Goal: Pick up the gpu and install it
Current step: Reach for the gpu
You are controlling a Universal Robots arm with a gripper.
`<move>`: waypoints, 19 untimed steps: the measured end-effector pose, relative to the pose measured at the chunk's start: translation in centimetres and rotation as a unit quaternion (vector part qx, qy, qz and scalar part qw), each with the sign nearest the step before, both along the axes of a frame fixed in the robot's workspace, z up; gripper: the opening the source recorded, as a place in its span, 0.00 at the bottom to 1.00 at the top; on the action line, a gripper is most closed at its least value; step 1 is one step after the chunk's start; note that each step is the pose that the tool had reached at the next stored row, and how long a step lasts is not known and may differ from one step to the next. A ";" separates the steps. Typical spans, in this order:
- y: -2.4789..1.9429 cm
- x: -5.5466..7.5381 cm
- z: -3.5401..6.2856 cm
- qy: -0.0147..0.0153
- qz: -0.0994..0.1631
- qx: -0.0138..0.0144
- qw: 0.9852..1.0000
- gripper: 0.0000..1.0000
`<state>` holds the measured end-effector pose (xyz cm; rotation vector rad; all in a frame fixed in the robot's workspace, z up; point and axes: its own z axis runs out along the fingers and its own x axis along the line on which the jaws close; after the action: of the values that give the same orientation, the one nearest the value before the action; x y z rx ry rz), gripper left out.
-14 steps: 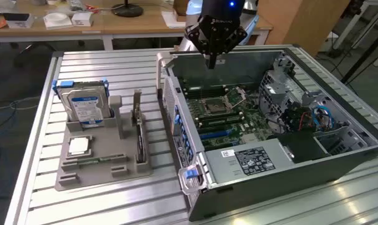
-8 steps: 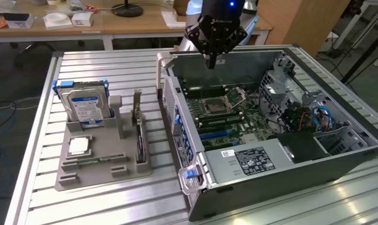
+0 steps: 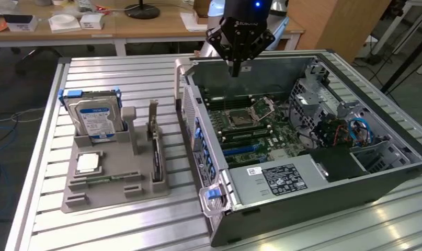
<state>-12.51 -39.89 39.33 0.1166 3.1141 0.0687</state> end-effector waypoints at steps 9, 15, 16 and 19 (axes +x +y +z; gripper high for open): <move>0.00 -1.7 -0.03 0.000 0.000 0.000 1.000 0.11; 0.00 -2.9 -0.05 0.000 0.000 0.000 1.000 0.11; 0.00 -3.1 -0.05 0.000 0.000 0.000 1.000 0.11; 0.00 -3.7 -0.06 0.000 0.000 0.000 1.000 0.11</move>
<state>-16.25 -39.89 39.27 0.1166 3.1140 0.0688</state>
